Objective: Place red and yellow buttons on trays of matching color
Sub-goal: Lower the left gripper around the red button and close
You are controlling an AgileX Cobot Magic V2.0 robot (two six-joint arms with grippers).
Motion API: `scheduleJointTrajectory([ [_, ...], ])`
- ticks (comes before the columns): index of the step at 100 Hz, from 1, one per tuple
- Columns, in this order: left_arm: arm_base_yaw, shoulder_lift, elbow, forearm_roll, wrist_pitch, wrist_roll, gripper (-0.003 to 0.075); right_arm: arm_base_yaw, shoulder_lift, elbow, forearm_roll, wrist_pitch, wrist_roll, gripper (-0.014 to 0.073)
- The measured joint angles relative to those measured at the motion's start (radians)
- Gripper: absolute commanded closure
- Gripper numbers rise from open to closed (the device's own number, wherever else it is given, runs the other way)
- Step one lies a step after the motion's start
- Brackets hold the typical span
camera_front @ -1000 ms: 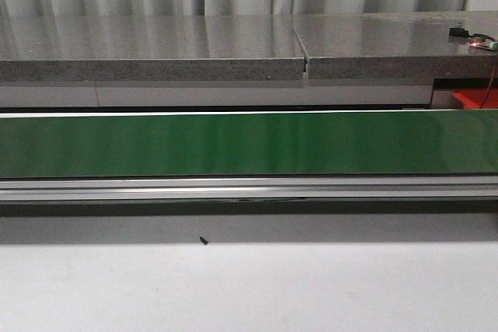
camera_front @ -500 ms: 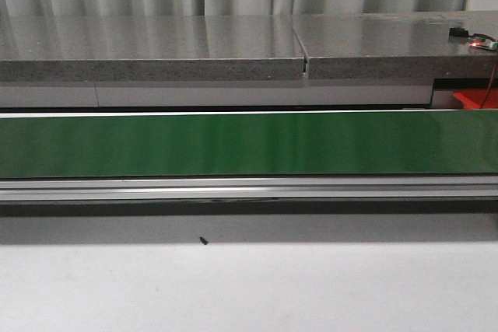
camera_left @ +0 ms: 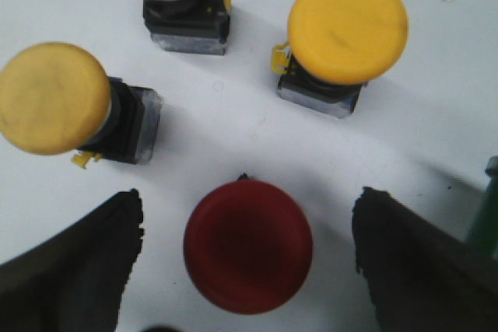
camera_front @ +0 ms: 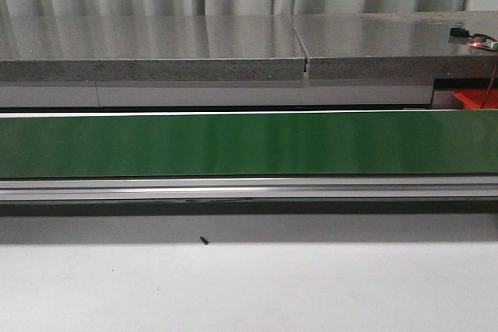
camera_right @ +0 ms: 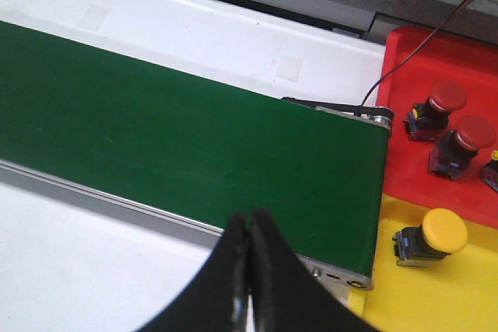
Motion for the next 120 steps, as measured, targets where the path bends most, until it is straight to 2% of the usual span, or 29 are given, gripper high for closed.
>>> scheduleJointTrajectory([
  [62,0.000,0.019,-0.002,0.000,-0.001,0.000,0.0179,0.000,0.000,0.000,0.000,0.000,0.000,0.0662],
  [70,0.000,0.019,-0.002,0.000,-0.001,0.000,0.0211,0.000,0.000,0.000,0.000,0.000,0.000,0.0662],
  [104,-0.002,0.019,-0.002,0.000,-0.001,0.000,0.0447,0.000,0.000,0.000,0.000,0.000,0.000,0.0662],
  [120,-0.002,0.019,-0.002,0.000,-0.003,0.000,0.0535,0.000,0.000,0.000,0.000,0.000,0.000,0.0662],
])
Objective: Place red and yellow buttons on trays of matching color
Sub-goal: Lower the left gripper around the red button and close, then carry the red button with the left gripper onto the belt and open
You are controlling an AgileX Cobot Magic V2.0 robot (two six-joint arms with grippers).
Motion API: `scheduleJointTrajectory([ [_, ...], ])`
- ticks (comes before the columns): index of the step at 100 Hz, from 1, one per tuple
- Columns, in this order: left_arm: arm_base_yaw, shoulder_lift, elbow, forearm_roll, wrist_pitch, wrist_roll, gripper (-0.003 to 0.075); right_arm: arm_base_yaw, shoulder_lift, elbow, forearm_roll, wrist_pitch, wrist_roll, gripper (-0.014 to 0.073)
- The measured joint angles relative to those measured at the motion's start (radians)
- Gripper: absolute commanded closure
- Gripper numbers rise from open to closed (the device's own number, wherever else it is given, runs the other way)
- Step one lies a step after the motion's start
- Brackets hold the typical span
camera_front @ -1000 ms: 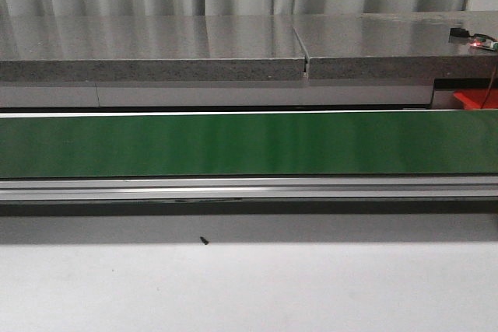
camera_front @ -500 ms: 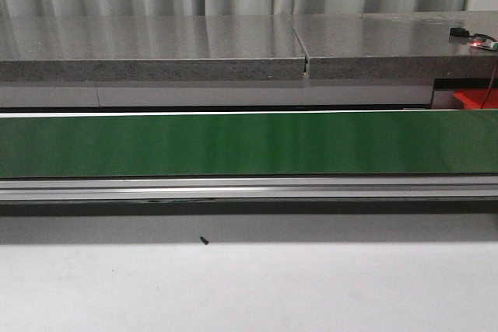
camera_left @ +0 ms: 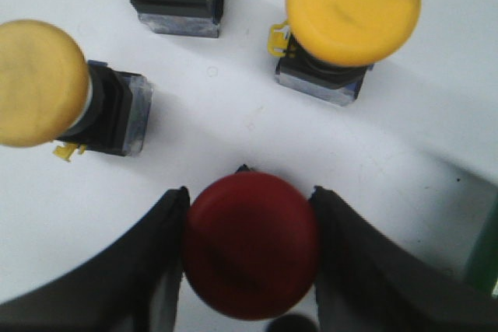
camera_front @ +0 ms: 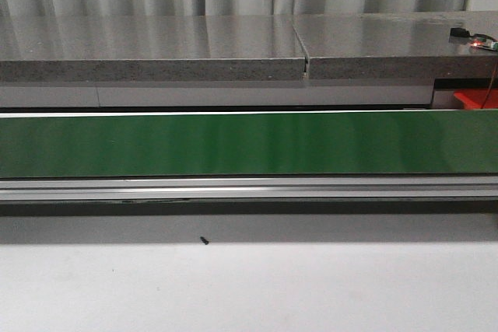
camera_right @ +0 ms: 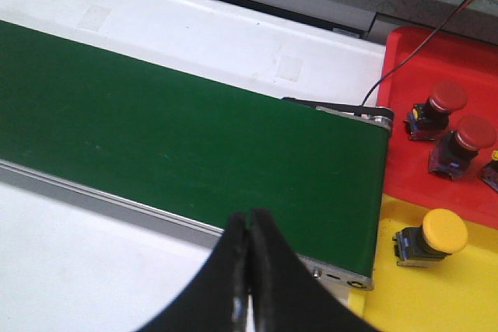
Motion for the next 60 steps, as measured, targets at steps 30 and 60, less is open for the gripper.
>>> scheduleJointTrajectory([
  [30,0.000,-0.026,0.000,0.000,0.027,0.000,0.0586,0.000,0.000,0.000,0.000,0.000,0.000,0.0662],
  [60,-0.039,-0.194,0.000,0.002,0.124,0.017,0.0586,0.000,0.000,0.000,0.000,0.000,0.000,0.0662],
])
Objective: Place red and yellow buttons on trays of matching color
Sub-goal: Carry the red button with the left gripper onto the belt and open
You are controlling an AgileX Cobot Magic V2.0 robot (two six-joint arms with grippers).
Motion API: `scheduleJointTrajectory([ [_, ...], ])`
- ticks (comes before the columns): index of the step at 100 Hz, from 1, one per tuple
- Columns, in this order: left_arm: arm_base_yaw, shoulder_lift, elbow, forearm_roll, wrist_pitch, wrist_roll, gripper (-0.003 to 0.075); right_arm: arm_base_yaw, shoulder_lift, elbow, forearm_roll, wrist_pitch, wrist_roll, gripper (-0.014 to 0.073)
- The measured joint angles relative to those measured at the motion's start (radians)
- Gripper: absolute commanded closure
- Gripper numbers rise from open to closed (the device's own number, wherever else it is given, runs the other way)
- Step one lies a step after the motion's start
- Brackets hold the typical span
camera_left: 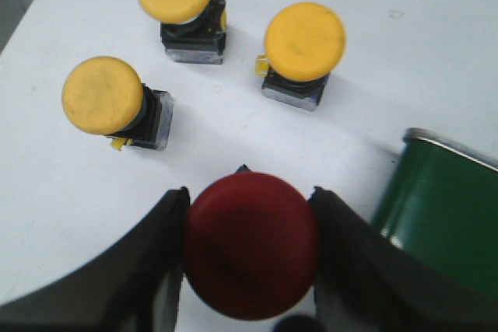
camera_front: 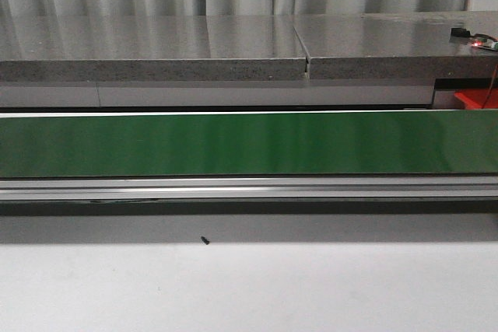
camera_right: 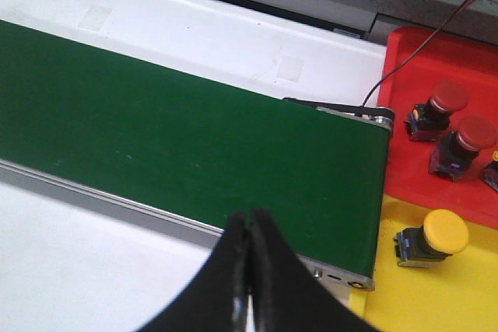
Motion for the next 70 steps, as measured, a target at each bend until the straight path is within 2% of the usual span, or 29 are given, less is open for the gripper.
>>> scheduleJointTrajectory([
  [38,-0.110,-0.137,0.000,-0.017,0.138,0.009,0.0586,0.000,0.000,0.000,0.000,0.000,0.000,0.0662],
  [70,-0.171,-0.144,0.051,-0.053,0.157,0.009,0.0586,0.000,0.000,0.000,0.000,0.000,0.000,0.0662],
])
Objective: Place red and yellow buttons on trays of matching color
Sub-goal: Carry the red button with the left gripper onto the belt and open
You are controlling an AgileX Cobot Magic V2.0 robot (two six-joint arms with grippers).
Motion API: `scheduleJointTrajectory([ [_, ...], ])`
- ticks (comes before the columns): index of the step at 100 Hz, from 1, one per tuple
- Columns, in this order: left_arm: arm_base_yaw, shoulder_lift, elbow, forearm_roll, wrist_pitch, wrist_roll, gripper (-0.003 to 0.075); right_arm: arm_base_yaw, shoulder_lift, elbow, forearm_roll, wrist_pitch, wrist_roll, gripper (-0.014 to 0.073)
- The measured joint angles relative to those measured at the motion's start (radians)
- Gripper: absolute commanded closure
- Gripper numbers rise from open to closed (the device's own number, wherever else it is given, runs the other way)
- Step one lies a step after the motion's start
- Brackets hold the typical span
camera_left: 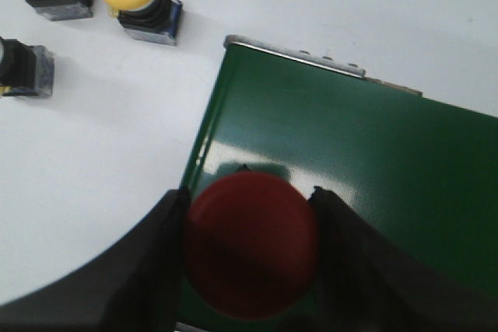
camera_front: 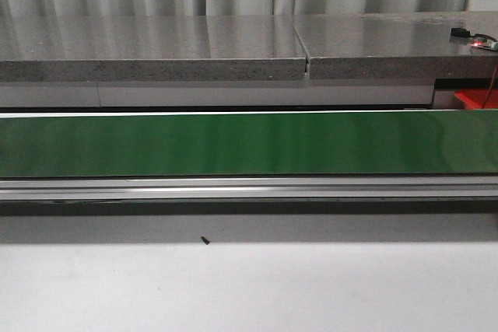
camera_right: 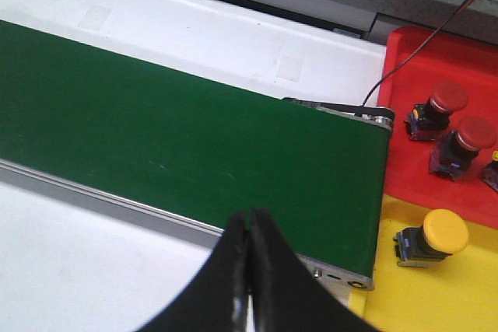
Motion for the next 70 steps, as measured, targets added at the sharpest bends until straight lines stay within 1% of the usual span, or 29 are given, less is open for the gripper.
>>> scheduleJointTrajectory([
  [21,-0.024,0.000,0.026,-0.011,-0.025,0.000,0.0586,0.000,0.000,0.000,0.000,0.000,0.000,0.0662],
  [47,-0.023,-0.002,0.032,-0.012,-0.058,0.000,0.0586,0.000,0.000,0.000,0.000,0.000,0.000,0.0662],
  [70,-0.024,-0.002,0.078,-0.020,-0.075,0.000,0.0584,0.000,0.000,0.000,0.000,0.000,0.000,0.0662],
])
